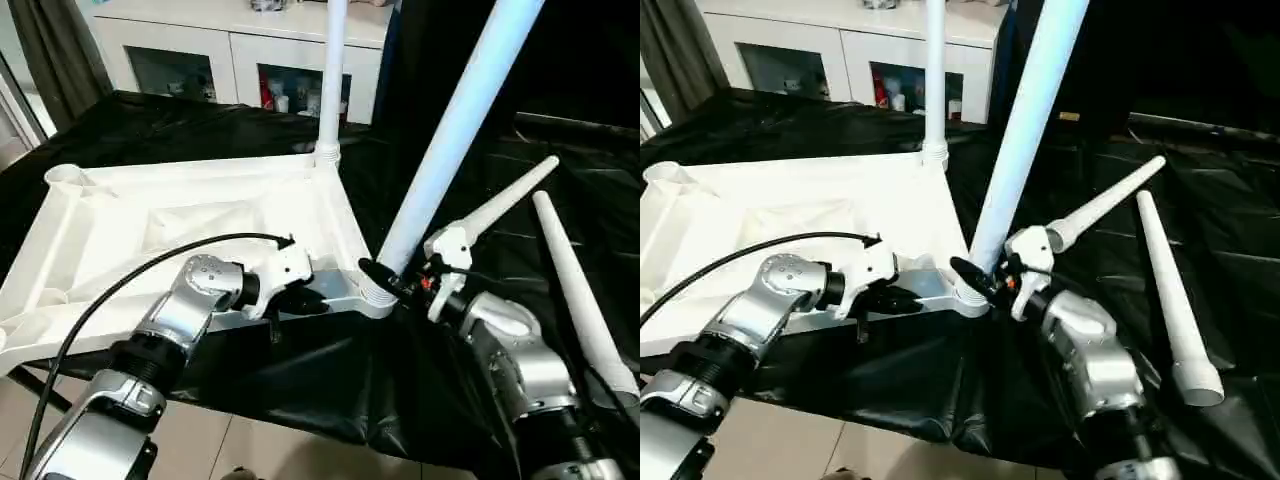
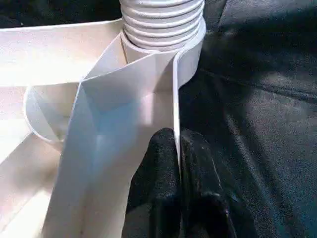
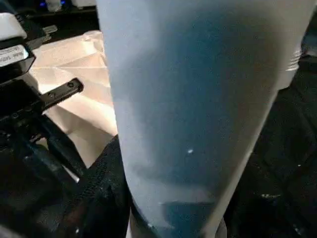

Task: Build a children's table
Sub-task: Insert table leg to table base

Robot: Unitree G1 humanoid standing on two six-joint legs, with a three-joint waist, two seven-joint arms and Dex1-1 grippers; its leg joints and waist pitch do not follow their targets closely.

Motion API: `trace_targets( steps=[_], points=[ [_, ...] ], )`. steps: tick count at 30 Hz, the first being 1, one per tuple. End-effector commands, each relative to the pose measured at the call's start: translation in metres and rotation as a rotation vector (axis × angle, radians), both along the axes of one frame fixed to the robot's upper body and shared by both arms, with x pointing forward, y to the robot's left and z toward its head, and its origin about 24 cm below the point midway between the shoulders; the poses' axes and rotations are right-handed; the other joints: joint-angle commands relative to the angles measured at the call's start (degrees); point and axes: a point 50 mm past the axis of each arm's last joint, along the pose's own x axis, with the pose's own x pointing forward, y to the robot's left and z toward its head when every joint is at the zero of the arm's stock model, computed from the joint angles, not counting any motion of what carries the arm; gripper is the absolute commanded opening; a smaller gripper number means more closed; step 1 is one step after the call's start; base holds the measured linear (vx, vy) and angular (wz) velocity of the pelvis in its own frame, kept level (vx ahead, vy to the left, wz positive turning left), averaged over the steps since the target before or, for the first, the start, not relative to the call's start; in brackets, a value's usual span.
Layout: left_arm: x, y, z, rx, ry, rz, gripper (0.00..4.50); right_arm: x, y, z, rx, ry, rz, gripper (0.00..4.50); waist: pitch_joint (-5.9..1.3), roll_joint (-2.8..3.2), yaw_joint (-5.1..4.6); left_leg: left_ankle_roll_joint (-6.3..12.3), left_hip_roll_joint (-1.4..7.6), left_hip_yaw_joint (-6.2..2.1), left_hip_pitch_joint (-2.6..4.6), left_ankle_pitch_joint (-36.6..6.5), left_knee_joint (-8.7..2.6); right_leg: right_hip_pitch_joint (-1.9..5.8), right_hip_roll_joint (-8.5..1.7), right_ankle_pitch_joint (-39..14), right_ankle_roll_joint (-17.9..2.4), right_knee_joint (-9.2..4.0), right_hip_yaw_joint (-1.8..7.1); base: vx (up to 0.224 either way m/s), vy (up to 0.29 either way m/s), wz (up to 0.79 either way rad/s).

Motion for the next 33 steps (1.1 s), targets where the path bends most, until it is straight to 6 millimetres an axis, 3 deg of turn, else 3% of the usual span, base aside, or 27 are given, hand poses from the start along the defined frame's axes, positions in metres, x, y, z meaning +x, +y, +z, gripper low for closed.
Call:
trace_targets(
  steps=[1,6,8,16,20,24,25,27,33],
  points=[
    [0.006,0.001,0.009,0.021,-0.052,-0.004,0.0,-0.004,0.001,-0.015,-0.054,0.097,0.05,1.91,-3.39,0.46,-0.45,0.28,2.36,-0.83,0.82,-17.5,-4.57,2.19,-4.55,-20.3,-9.3,-5.05,2.91,0.0,0.0,0.0],
    [0.006,-0.002,0.01,0.022,-0.061,-0.028,0.0,0.001,0.007,-0.018,-0.112,0.136,0.106,1.91,-3.3,0.54,-0.67,-0.07,2.33,-0.82,0.92,-18.3,-4.53,2.23,-4.53,-21.0,-9.7,-5.06,2.86,0.0,0.0,0.0],
    [0.005,-0.004,0.01,0.022,-0.06,-0.049,0.0,0.005,0.008,-0.021,-0.126,0.163,0.118,1.91,-3.31,0.84,-0.8,-0.39,2.33,-0.92,1.05,-19.3,-4.54,2.17,-4.58,-22.3,-9.5,-5.25,2.82,0.0,0.0,0.0],
    [0.003,-0.005,0.011,0.019,-0.059,-0.091,0.0,0.007,0.001,-0.03,-0.129,0.225,0.16,1.91,-3.31,0.77,-1.6,-0.19,2.31,-0.98,1.13,-20.2,-4.39,2.07,-4.53,-24.1,-9.5,-5.46,2.77,0.0,0.0,0.0],
    [0.003,-0.005,0.012,0.017,-0.062,-0.091,0.0,0.014,-0.004,-0.027,-0.066,0.231,0.091,1.91,-3.46,0.79,-1.67,0.16,2.37,-0.91,0.89,-18.7,-4.43,2.37,-4.45,-20.1,-11.0,-4.92,2.78,0.0,0.0,0.0],
    [0.004,-0.005,0.012,0.02,-0.065,-0.086,0.0,0.028,-0.01,-0.012,0.11,0.216,-0.033,1.91,-3.46,0.86,-1.92,0.27,2.27,-0.91,1.07,-19.2,-4.34,2.27,-4.65,-22.0,-11.1,-5.22,2.81,0.0,0.0,0.0],
    [0.004,-0.005,0.012,0.02,-0.065,-0.086,0.0,0.028,-0.01,-0.012,0.112,0.216,-0.034,1.91,-3.45,0.82,-1.71,0.15,2.36,-0.83,1.3,-19.3,-4.27,2.06,-4.52,-22.2,-11.1,-5.29,2.78,0.0,0.0,0.0],
    [0.004,-0.005,0.011,0.022,-0.066,-0.085,0.0,0.027,-0.014,-0.011,0.135,0.211,-0.05,1.9,-3.42,0.95,-1.69,0.03,2.36,-0.91,1.01,-19.0,-4.4,2.27,-4.51,-21.9,-11.0,-5.16,2.73,0.0,0.0,0.0],
    [0.005,-0.004,0.011,0.03,-0.07,-0.081,0.0,0.004,-0.017,-0.03,0.162,0.238,-0.053,1.9,-3.64,0.97,-1.01,0.37,2.46,-0.78,0.87,-16.9,-4.45,2.48,-4.5,-17.6,-11.3,-4.8,2.84,0.0,0.0,0.0]
  ],
)
